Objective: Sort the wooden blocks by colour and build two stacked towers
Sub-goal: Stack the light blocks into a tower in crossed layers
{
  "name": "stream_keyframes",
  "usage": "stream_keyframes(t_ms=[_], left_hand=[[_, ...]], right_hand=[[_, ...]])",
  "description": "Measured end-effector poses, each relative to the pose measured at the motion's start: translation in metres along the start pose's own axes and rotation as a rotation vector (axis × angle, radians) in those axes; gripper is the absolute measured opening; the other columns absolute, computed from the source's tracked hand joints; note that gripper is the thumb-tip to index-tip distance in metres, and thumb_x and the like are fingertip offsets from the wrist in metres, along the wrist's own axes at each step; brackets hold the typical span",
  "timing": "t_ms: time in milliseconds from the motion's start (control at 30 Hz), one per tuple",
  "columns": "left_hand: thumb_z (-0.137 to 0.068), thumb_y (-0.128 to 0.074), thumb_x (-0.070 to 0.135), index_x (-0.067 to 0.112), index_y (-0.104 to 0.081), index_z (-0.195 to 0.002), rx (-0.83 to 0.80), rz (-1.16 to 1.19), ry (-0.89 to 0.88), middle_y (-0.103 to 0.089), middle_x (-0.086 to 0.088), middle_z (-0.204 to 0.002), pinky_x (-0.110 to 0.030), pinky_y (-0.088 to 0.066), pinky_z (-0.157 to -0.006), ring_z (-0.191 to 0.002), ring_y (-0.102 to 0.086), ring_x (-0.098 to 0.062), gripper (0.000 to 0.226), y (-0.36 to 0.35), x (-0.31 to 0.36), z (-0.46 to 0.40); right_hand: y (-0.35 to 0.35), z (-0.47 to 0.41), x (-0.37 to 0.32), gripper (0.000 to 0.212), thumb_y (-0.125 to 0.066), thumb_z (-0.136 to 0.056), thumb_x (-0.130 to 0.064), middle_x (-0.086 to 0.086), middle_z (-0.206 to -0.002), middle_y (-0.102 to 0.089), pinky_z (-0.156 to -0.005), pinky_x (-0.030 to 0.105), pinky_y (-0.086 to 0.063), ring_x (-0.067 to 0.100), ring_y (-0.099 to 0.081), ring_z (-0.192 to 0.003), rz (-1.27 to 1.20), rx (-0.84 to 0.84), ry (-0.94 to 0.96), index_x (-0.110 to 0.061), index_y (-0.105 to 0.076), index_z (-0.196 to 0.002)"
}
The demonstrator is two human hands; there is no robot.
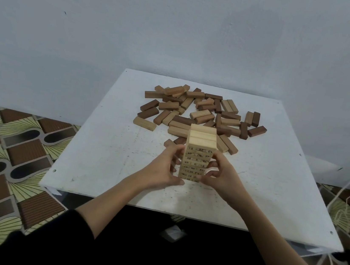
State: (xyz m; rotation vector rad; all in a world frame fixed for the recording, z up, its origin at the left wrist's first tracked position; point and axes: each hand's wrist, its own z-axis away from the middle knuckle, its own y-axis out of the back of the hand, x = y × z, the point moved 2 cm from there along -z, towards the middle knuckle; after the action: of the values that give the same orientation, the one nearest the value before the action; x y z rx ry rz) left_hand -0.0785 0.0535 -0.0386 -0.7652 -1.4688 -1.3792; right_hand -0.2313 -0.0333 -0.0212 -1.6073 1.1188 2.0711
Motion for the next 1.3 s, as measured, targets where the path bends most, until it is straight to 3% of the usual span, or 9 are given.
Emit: stream_keyframes(t_ms=[233, 400, 533, 633, 733, 900, 1100, 1300], left_hand=[[-0.069, -0.078, -0.002, 0.03, -0.039, -0.127, -0.006, -0.025, -0.046, -0.048, 0.011, -0.099, -0.011, -0.045, -0.064, -0.082, -0.048, -0.007, 0.077, 0.0, 0.006, -0.001], [-0.069, -0.077, -0.005, 0.034, -0.04, -0.12, -0.007, -0.027, -0.079, -0.051, 0.014, -0.097, -0.007, -0.044, -0.067, -0.084, -0.051, -0.006, 0.074, 0.0, 0.013, -0.001], [-0.069, -0.074, -0.012, 0.039, -0.039, -0.112, -0.018, -0.015, -0.092, -0.051, 0.016, -0.095, -0.006, -0.043, -0.066, -0.081, -0.052, 0.015, 0.075, -0.001, 0.017, -0.001], [-0.068, -0.074, -0.013, 0.039, -0.039, -0.109, -0.043, -0.04, -0.101, -0.051, 0.019, -0.097, -0.003, -0.041, -0.066, -0.08, -0.05, 0.023, 0.075, 0.0, 0.018, -0.002], [-0.067, -0.074, -0.014, 0.028, -0.04, -0.116, -0.075, -0.053, -0.093, -0.051, 0.02, -0.099, -0.003, -0.042, -0.064, -0.079, -0.051, 0.023, 0.073, 0.001, 0.017, -0.005], [-0.068, -0.075, -0.011, 0.035, -0.035, -0.118, -0.089, -0.057, -0.062, -0.05, 0.023, -0.102, -0.003, -0.043, -0.066, -0.084, -0.049, 0.027, 0.079, 0.002, 0.015, -0.009], [-0.068, -0.076, -0.007, 0.039, -0.032, -0.125, -0.073, -0.067, -0.044, -0.054, 0.018, -0.104, -0.007, -0.044, -0.063, -0.082, -0.053, 0.018, 0.086, 0.002, 0.008, -0.01], [-0.067, -0.077, -0.004, 0.042, -0.029, -0.135, -0.098, -0.052, -0.022, -0.056, 0.018, -0.113, -0.025, -0.056, -0.08, -0.103, -0.059, -0.006, 0.095, 0.003, 0.005, -0.013]], right_hand=[[0.0, -0.001, 0.0, 0.063, -0.071, -0.077, -0.002, -0.005, -0.117, -0.054, -0.079, 0.031, -0.055, 0.014, -0.053, -0.102, 0.031, -0.006, 0.035, -0.034, -0.042, -0.122], [-0.001, -0.002, 0.0, 0.063, -0.071, -0.077, -0.002, -0.009, -0.114, -0.055, -0.077, 0.029, -0.054, 0.011, -0.053, -0.099, 0.041, -0.01, 0.048, -0.032, -0.042, -0.124], [0.0, -0.003, -0.002, 0.067, -0.074, -0.075, -0.004, -0.015, -0.11, -0.052, -0.075, 0.028, -0.052, 0.01, -0.051, -0.097, 0.06, -0.026, 0.064, -0.034, -0.039, -0.123], [0.001, -0.004, -0.003, 0.074, -0.077, -0.072, -0.005, -0.023, -0.108, -0.047, -0.069, 0.019, -0.048, 0.0, -0.048, -0.095, 0.146, -0.061, 0.076, -0.036, -0.034, -0.124], [0.0, -0.007, -0.002, 0.082, -0.077, -0.069, -0.002, -0.027, -0.104, -0.042, -0.067, 0.007, -0.042, -0.017, -0.044, -0.09, 0.234, -0.105, 0.086, -0.028, -0.03, -0.131], [-0.004, -0.013, 0.001, 0.1, -0.08, -0.065, 0.002, -0.008, -0.112, -0.043, -0.068, 0.006, -0.044, -0.001, -0.048, -0.092, 0.215, -0.148, 0.089, -0.014, -0.019, -0.142], [-0.008, -0.017, 0.008, 0.113, -0.08, -0.064, 0.007, -0.012, -0.116, -0.038, -0.077, 0.002, -0.042, -0.013, -0.046, -0.102, 0.171, -0.154, 0.148, -0.006, -0.001, -0.144], [-0.007, -0.021, 0.014, 0.118, -0.082, -0.06, 0.005, -0.025, -0.122, -0.026, -0.087, 0.0, -0.038, -0.027, -0.033, -0.112, 0.185, -0.143, 0.232, 0.003, 0.002, -0.143]])
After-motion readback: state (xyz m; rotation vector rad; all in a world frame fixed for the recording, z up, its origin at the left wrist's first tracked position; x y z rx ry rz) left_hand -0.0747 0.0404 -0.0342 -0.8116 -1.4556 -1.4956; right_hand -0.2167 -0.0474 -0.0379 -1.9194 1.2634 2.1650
